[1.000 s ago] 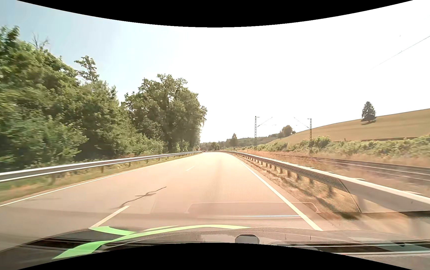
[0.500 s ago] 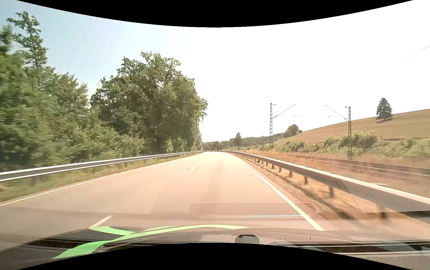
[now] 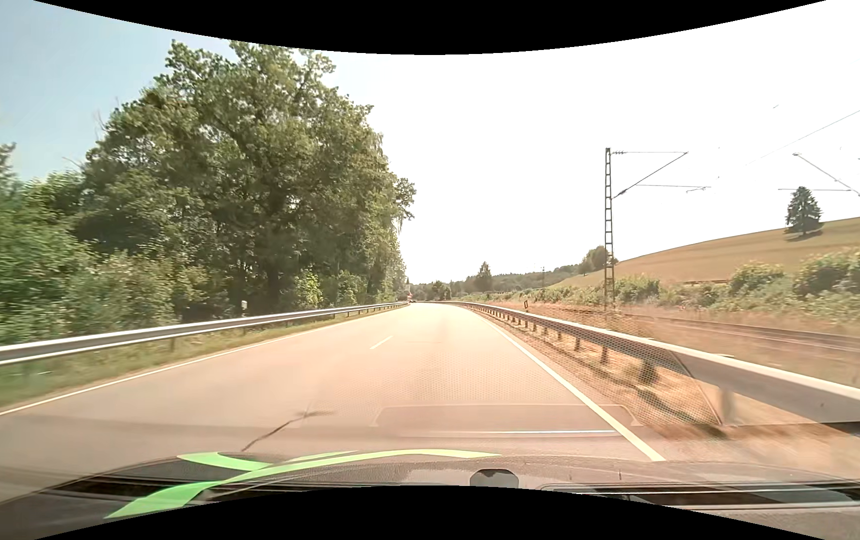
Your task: Follow the waypoints while adhering to traffic rules and regulations
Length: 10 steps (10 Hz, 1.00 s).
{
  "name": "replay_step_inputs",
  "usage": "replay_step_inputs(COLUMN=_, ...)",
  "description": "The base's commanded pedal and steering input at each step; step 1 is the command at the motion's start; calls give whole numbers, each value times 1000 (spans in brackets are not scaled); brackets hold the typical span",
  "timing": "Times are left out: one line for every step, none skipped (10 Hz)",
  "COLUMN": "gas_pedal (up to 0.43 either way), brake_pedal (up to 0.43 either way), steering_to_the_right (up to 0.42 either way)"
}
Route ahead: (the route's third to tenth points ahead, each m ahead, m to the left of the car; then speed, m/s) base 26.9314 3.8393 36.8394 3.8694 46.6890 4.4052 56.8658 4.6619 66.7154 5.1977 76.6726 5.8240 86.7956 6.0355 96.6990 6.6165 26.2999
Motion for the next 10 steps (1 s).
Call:
replay_step_inputs(gas_pedal=248, brake_pedal=0, steering_to_the_right=-7)
replay_step_inputs(gas_pedal=248, brake_pedal=0, steering_to_the_right=-8)
replay_step_inputs(gas_pedal=248, brake_pedal=0, steering_to_the_right=-7)
replay_step_inputs(gas_pedal=228, brake_pedal=0, steering_to_the_right=-7)
replay_step_inputs(gas_pedal=220, brake_pedal=0, steering_to_the_right=-7)
replay_step_inputs(gas_pedal=220, brake_pedal=0, steering_to_the_right=-7)
replay_step_inputs(gas_pedal=228, brake_pedal=0, steering_to_the_right=-7)
replay_step_inputs(gas_pedal=240, brake_pedal=0, steering_to_the_right=-6)
replay_step_inputs(gas_pedal=240, brake_pedal=0, steering_to_the_right=-7)
replay_step_inputs(gas_pedal=248, brake_pedal=0, steering_to_the_right=-6)
